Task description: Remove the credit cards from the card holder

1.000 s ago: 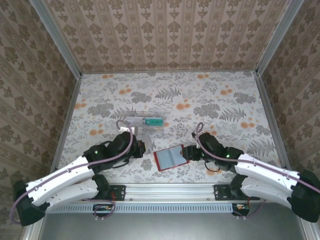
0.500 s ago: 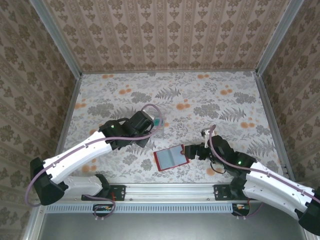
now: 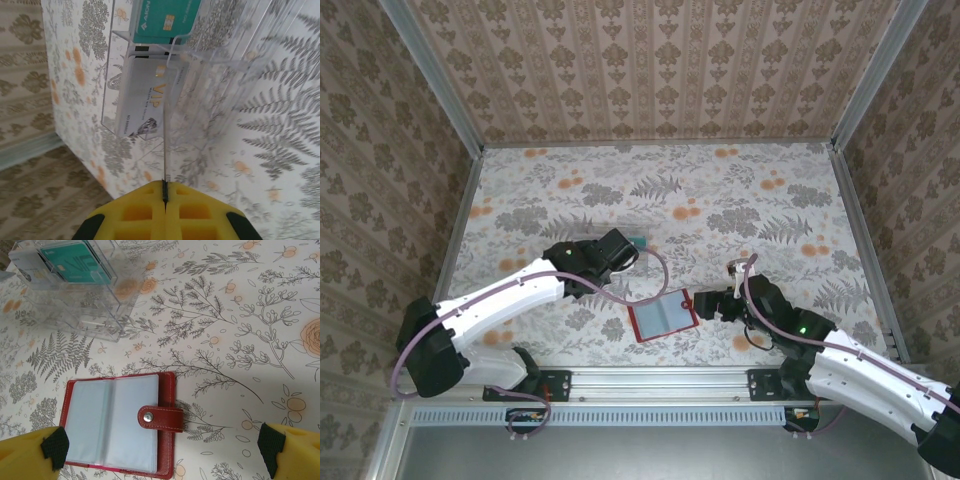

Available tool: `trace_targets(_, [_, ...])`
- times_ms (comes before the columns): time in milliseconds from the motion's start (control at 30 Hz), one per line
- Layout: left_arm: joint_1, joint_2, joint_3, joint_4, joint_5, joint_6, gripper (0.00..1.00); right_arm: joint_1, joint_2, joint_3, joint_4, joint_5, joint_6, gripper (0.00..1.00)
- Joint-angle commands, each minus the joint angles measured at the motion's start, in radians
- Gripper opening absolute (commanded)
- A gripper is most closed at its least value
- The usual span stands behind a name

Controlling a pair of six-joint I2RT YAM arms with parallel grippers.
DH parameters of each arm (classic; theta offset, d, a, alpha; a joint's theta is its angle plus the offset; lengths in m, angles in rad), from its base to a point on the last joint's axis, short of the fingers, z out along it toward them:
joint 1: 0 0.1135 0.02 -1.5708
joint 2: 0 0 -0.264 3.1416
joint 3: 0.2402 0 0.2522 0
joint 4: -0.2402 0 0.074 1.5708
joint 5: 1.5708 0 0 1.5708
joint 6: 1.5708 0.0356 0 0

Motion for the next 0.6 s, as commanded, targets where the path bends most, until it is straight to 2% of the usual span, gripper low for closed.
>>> trace_targets(0, [0.035, -0.001, -0.016, 0.108, -0.058, 0.244, 0.00, -0.008, -0.014, -0.012, 0.004, 0.013, -0.008, 1.00])
trace_targets(200, [0.082, 0.005, -0.024, 0.175, 0.007, 0.367, 0.00, -0.015, -0.014, -0.021, 0.013, 0.004, -0.007, 1.00])
trace_targets(367, [0.085, 0.045, -0.013, 0.165, 0.057, 0.372, 0.00, -0.019, -0.006, -0.028, 0.022, 0.001, -0.004, 1.00])
trace_targets(567, [0.095, 0.067, -0.029, 0.184, 0.052, 0.383, 0.00, -0.025, 0.001, -0.029, 0.023, -0.002, -0.002, 1.00])
